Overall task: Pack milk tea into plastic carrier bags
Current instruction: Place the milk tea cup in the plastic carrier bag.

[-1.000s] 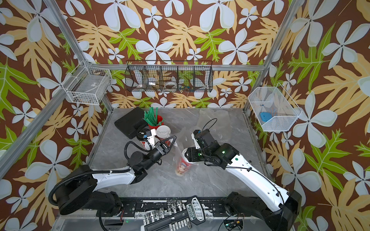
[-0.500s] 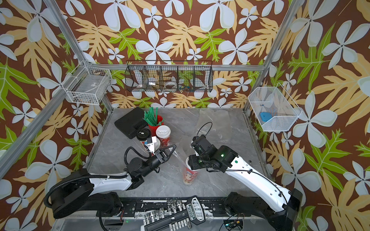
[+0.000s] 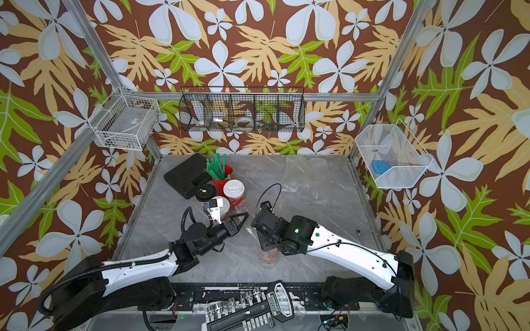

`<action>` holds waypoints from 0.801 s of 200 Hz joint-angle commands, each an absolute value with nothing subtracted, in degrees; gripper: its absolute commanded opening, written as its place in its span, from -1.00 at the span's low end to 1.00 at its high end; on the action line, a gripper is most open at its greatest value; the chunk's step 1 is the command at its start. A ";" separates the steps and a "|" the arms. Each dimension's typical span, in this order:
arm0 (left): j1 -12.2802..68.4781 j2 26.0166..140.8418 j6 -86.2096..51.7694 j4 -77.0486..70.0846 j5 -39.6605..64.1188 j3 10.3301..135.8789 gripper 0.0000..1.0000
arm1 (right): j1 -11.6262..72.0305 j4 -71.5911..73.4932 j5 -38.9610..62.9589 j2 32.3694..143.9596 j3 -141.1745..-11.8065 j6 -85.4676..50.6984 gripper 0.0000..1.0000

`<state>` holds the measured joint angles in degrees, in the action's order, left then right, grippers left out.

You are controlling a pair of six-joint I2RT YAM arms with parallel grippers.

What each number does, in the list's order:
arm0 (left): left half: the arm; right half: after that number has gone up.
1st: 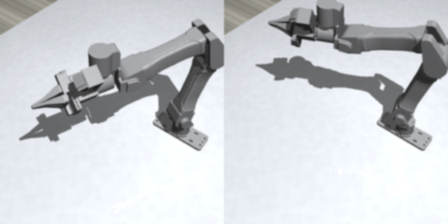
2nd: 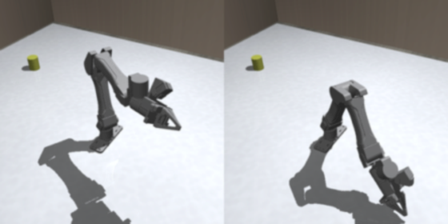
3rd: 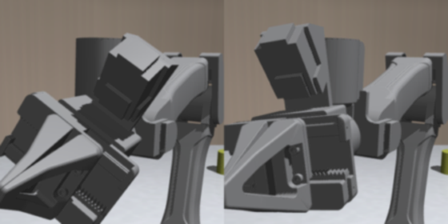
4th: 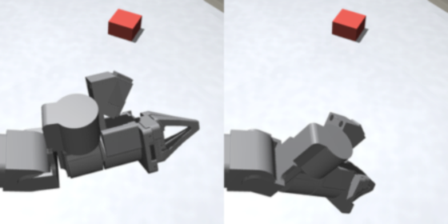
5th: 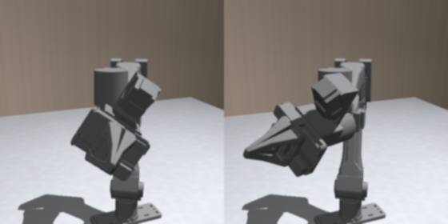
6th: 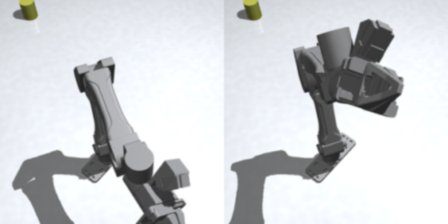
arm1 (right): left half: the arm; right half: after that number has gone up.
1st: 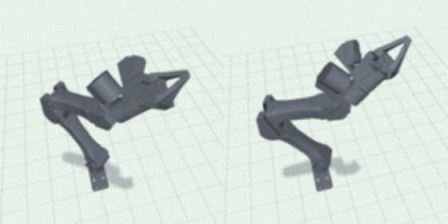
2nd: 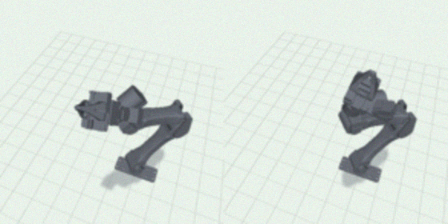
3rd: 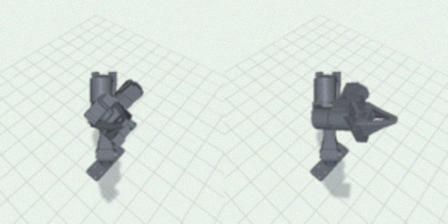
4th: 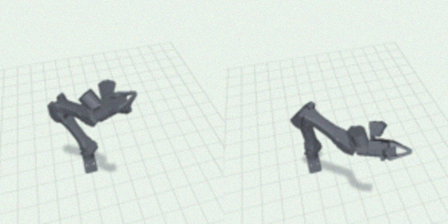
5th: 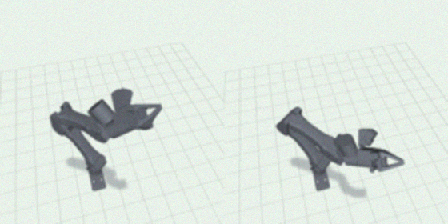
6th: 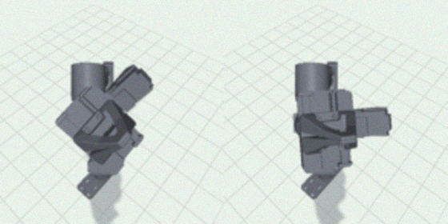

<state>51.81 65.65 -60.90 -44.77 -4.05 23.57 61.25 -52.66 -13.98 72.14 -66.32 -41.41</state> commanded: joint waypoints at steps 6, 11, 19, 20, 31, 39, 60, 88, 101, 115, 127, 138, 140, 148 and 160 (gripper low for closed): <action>51.77 65.65 -59.06 -38.70 -4.71 23.76 -1.00 | 62.76 -53.17 -13.14 72.30 -64.80 -44.03 0.20; 51.77 65.59 -59.06 -38.51 -4.81 23.65 -1.00 | 63.22 -52.96 -13.35 72.10 -64.72 -44.49 0.20; 51.77 65.44 -59.02 -38.07 -4.95 23.48 -1.00 | 63.94 -52.72 -13.73 71.63 -64.61 -45.24 0.21; 51.77 65.42 -59.00 -38.06 -4.98 23.43 -1.00 | 64.05 -52.73 -13.72 71.54 -64.61 -45.30 0.20; 51.74 65.01 -59.04 -37.67 -5.15 23.13 -1.00 | 64.81 -52.64 -14.00 70.99 -64.40 -46.16 0.20; 51.77 64.61 -59.06 -37.53 -5.27 22.98 -1.00 | 65.32 -52.60 -14.02 70.47 -64.21 -46.72 0.20; 51.76 63.88 -58.56 -36.36 -5.34 23.19 -1.00 | 67.03 -53.00 -15.56 69.53 -64.24 -48.07 0.21; 51.77 63.72 -58.18 -35.25 -4.93 23.38 -1.00 | 70.95 -54.21 -22.04 69.20 -65.23 -49.21 0.20; 51.77 63.64 -58.27 -34.92 -4.75 23.30 -1.00 | 71.73 -53.48 -24.38 68.78 -64.89 -49.73 0.19; 51.77 63.36 -58.40 -34.47 -4.66 23.13 -1.00 | 72.43 -52.13 -26.72 67.98 -64.22 -50.45 0.17; 51.77 62.91 -58.51 -33.98 -4.74 22.86 -1.00 | 73.11 -50.27 -28.18 66.99 -63.13 -50.75 0.16; 51.77 62.47 -58.70 -33.61 -5.01 22.46 -1.00 | 73.89 -47.87 -29.34 66.03 -61.69 -51.10 0.15; 51.77 62.35 -58.71 -33.58 -5.14 22.38 -1.00 | 74.06 -47.43 -29.57 65.84 -61.34 -51.14 0.15; 51.77 61.96 -58.79 -33.42 -5.35 22.11 -1.00 | 74.80 -45.52 -30.39 64.88 -59.99 -51.50 0.14; 51.77 61.63 -58.80 -33.10 -5.58 21.97 -1.00 | 75.61 -43.34 -31.12 63.81 -57.98 -52.03 0.14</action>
